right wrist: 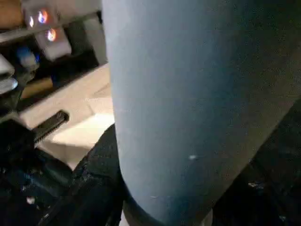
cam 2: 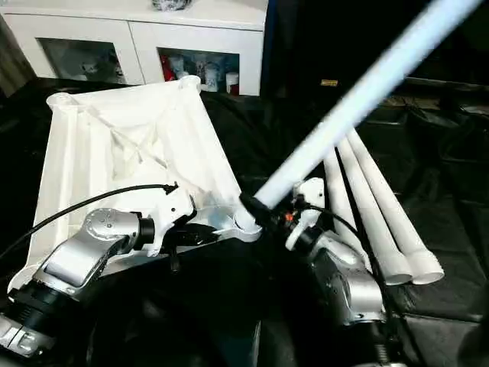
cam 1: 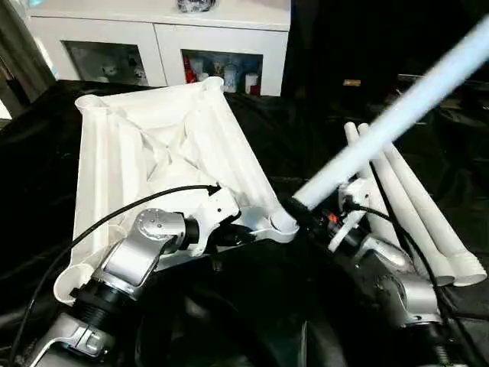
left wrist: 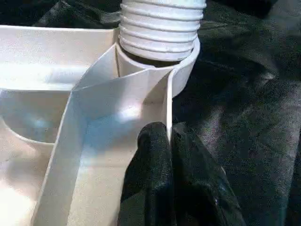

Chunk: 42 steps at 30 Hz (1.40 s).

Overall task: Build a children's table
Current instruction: Insert table leg to table base

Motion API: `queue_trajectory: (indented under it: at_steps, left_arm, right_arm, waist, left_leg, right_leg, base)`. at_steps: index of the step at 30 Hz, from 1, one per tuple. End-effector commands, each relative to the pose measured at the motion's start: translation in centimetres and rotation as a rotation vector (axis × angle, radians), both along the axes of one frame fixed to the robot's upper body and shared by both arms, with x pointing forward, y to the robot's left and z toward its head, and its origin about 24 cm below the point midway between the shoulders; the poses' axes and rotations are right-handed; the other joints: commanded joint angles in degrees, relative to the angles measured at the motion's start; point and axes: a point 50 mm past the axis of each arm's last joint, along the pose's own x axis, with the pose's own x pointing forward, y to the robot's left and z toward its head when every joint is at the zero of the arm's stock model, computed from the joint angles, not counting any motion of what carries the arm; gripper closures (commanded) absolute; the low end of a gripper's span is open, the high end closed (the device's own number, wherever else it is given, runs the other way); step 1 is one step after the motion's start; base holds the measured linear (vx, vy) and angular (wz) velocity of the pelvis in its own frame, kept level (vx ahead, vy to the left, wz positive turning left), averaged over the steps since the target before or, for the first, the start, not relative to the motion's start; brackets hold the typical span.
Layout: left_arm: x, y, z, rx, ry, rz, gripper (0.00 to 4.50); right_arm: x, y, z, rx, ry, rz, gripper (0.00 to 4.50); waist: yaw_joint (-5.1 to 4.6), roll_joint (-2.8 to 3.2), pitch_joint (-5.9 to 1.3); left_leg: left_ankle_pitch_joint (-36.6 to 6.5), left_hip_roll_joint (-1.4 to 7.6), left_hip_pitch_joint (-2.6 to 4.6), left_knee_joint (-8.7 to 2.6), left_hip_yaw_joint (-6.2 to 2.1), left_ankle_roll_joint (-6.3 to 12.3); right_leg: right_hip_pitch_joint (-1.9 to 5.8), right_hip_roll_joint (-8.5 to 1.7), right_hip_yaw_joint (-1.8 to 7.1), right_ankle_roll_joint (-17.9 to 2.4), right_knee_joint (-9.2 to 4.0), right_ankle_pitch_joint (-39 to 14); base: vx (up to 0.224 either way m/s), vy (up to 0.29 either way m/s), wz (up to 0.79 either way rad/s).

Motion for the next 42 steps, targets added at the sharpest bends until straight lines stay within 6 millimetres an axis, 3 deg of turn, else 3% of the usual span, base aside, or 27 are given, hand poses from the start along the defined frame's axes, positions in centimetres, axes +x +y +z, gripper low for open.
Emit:
queue_trajectory:
  at_steps: [1, 4, 13, 17, 22, 27, 32, 35, 37, 39, 42]
  left_arm:
    - [0.2, 0.0, 0.4, -0.014, -0.023, -0.008, 4.5]
    - [0.1, -0.1, 0.3, -0.011, -0.021, -0.015, 4.5]
    - [-0.1, -0.3, 0.2, -0.009, -0.021, -0.033, 4.5]
    - [-0.4, -0.3, 0.2, -0.002, -0.017, -0.051, 4.5]
    - [-0.8, -0.4, 0.4, 0.003, -0.022, -0.089, 4.5]
    - [-1.2, -0.4, 0.6, 0.007, -0.026, -0.135, 4.5]
    - [-2.4, -0.5, 1.9, -0.042, -0.028, -0.314, 4.5]
    - [-2.7, -0.4, 2.3, -0.052, -0.016, -0.353, 4.5]
    - [-3.0, -0.2, 2.8, -0.052, 0.002, -0.389, 4.5]
    - [-2.9, 0.0, 2.9, -0.041, -0.001, -0.39, 4.5]
    - [-2.5, 0.2, 2.9, -0.029, -0.012, -0.365, 4.5]
  right_arm:
    - [-0.9, -1.2, -2.9, -0.167, 0.137, -0.02, 2.59]
    - [-0.6, -0.5, -2.4, -0.21, 0.121, 0.026, 2.59]
    - [0.3, 1.0, -1.9, -0.307, 0.126, 0.15, 2.59]
    - [0.5, 1.5, -2.5, -0.362, 0.153, 0.242, 2.59]
    - [0.6, 1.8, -3.0, -0.367, 0.179, 0.328, 2.59]
    - [0.7, 1.8, -3.0, -0.351, 0.181, 0.373, 2.59]
    - [0.7, 1.7, -2.8, -0.291, 0.165, 0.485, 2.59]
    - [0.6, 1.6, -2.8, -0.29, 0.162, 0.515, 2.59]
    - [0.5, 1.6, -2.9, -0.3, 0.153, 0.545, 2.59]
    - [0.5, 1.6, -2.9, -0.307, 0.148, 0.564, 2.59]
    - [0.4, 1.8, -2.9, -0.309, 0.131, 0.59, 2.59]
  waist:
    - [-0.62, -0.21, -2.54]
    - [-0.71, -0.3, -2.51]
    - [-1.54, -0.76, -2.16]
    - [-2.08, -0.87, -1.81]
    - [-2.39, -1.42, -0.75]
    - [-2.47, -1.68, -0.37]
    - [-2.56, -1.71, -0.21]
    - [-2.53, -1.65, -0.29]
    - [-2.46, -1.59, -0.62]
    - [-2.43, -1.55, -0.5]
    - [-2.35, -1.7, -0.25]
  left_leg:
    - [-13.87, 4.22, 1.96, -4.19, -2.06, 0.57]
    - [-13.38, 4.19, 1.92, -4.19, -2.03, 0.74]
    - [-16.0, 4.25, 1.88, -4.38, -2.22, 0.09]
    - [-17.37, 4.21, 1.8, -4.47, -2.26, -0.12]
    - [-22.86, 4.33, 2.26, -4.96, -2.61, -1.71]
    - [-22.08, 4.41, 2.27, -5.21, -2.53, -1.47]
    - [-20.32, 4.54, 2.21, -5.28, -2.4, -0.61]
    - [-15.92, 4.56, 2.13, -5.15, -2.19, 0.38]
    - [-11.41, 4.46, 2.0, -4.64, -2.03, 2.14]
    - [-9.28, 4.41, 1.9, -4.45, -1.94, 3.58]
    - [-10.66, 4.56, 2.0, -4.52, -1.89, 3.89]
  right_leg:
    - [0.71, -4.64, 2.34, -10.62, -4.89, -11.2]
    - [0.71, -4.5, 2.3, -10.59, -4.81, -10.46]
    - [0.46, -4.68, 2.42, -10.15, -5.16, -15.33]
    - [0.29, -4.76, 2.44, -10.24, -5.37, -17.58]
    - [-0.44, -4.89, 2.7, -9.06, -5.97, -23.84]
    - [-0.46, -4.74, 2.84, -9.73, -5.8, -20.25]
    - [-0.23, -4.69, 2.79, -11.58, -5.52, -15.96]
    - [0.25, -4.39, 2.59, -13.73, -4.63, -7.34]
    - [0.79, -4.44, 2.39, -15.35, -3.81, 0.42]
    - [0.94, -4.41, 2.29, -16.06, -3.57, 4.1]
    - [1.0, -4.65, 2.31, -16.59, -3.83, 1.36]
  base:
    - [0.0, 0.0, 0.0]
    - [0.0, 0.0, 0.0]
    - [0.0, 0.0, 0.0]
    - [0.0, 0.0, 0.0]
    - [0.0, 0.0, 0.0]
    - [0.0, 0.0, 0.0]
    - [0.0, 0.0, 0.0]
    - [0.017, 0.002, 0.0]
    - [0.051, 0.005, -0.01]
    - [0.0, 0.0, 0.0]
    - [0.0, 0.0, 0.0]
